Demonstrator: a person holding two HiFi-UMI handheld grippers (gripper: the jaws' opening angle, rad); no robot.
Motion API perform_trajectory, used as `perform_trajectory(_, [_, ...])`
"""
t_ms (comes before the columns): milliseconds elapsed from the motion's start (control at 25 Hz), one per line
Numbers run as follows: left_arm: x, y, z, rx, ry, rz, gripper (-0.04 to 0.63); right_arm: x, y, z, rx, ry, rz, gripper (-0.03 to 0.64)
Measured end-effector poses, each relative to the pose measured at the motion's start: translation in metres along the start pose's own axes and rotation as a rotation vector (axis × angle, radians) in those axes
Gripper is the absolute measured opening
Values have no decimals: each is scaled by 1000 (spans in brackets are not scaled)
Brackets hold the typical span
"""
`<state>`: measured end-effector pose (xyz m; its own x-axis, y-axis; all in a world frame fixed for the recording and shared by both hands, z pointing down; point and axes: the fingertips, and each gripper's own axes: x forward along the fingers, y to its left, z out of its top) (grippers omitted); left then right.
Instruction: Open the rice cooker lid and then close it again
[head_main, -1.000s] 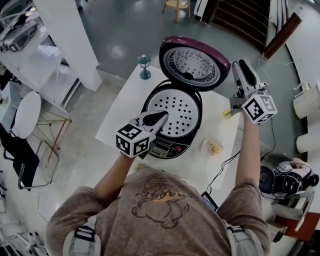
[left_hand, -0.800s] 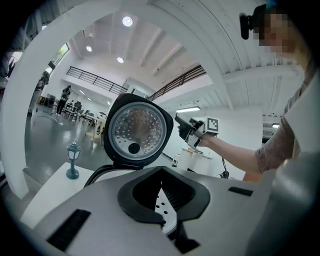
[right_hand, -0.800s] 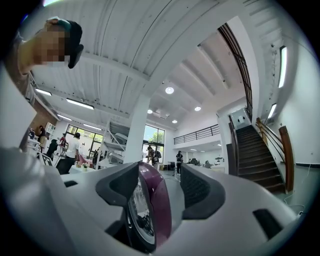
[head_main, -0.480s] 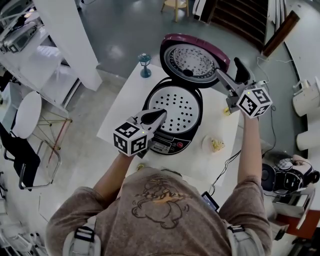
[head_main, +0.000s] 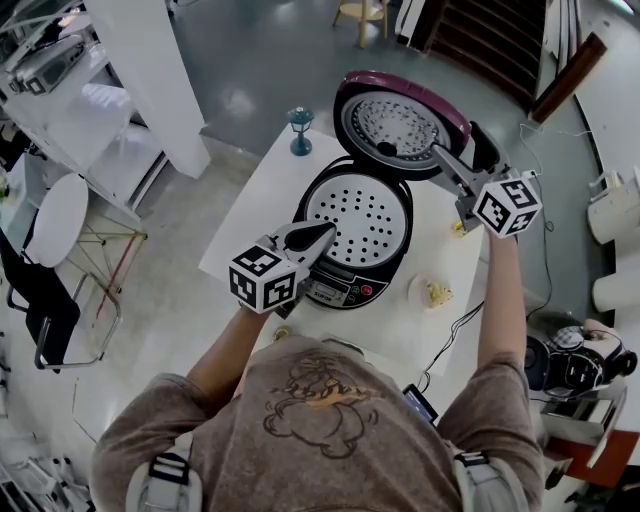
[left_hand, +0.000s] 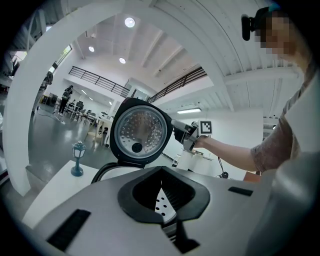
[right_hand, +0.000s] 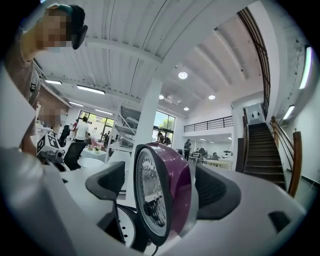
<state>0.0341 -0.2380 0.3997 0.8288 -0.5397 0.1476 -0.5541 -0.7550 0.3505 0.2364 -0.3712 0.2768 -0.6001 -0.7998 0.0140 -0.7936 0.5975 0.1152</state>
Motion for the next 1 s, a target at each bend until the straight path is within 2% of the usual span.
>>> perform_trajectory(560, [-5, 0, 2, -12, -14, -3, 21, -3, 14, -1, -26, 10, 28, 422])
perform_trajectory(1000, [-4, -10, -2, 14, 2, -23, 21, -22, 43, -1, -16, -18, 39, 411])
